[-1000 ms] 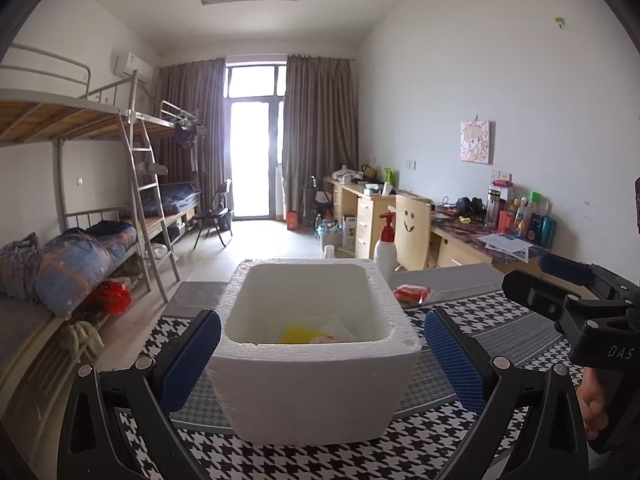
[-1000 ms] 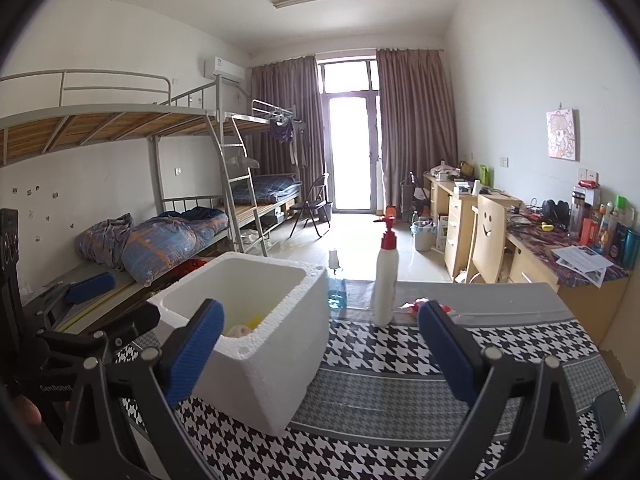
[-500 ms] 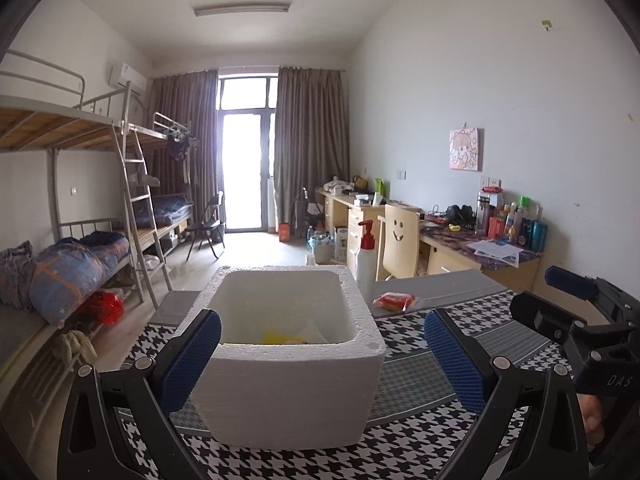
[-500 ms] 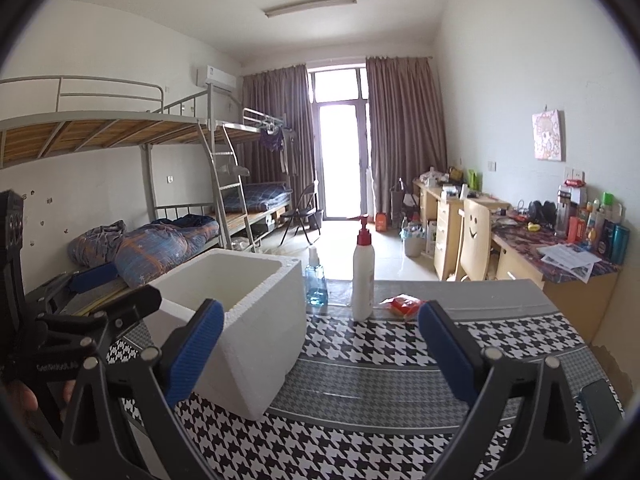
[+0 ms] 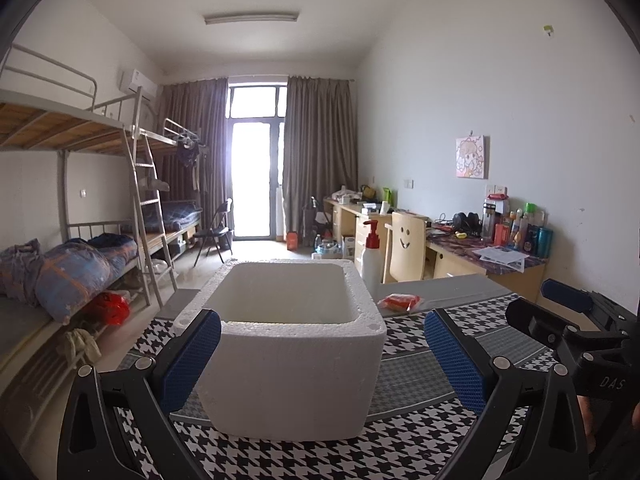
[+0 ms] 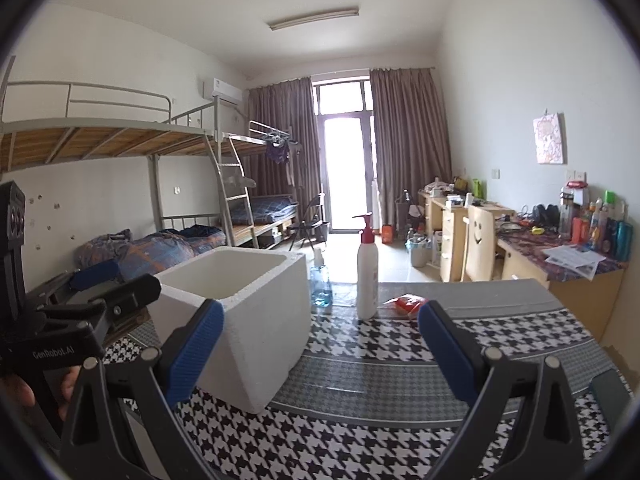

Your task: Organize soft objects

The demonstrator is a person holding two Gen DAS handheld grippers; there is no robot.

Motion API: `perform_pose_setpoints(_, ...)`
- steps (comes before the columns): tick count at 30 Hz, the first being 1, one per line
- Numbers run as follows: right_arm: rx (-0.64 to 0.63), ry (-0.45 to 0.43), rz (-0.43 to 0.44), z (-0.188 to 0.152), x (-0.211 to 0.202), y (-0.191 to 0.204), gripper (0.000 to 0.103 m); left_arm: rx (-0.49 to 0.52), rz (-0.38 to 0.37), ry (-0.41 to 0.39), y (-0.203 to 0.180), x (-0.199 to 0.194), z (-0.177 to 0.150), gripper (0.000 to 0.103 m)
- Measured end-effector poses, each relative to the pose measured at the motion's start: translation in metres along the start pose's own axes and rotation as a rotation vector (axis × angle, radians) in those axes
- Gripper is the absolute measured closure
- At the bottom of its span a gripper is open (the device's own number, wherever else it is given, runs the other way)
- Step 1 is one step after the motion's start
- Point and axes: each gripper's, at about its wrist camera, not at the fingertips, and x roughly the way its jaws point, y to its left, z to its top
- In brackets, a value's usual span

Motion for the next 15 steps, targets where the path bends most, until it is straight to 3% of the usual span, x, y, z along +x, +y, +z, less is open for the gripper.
perform_pose_setpoints(9,-0.001,0.019,-0.008,-0.016,0.000,0.004,0.004,0.005,0.061,-0.027,0.001,-0.006,-0.011,0.001)
perform_pose_setpoints(15,-0.004,-0.005,-0.033,-0.020,-0.007,0.006,0.004,-0.001,0.046,-0.017,0.003,-0.009,-0.017,0.001)
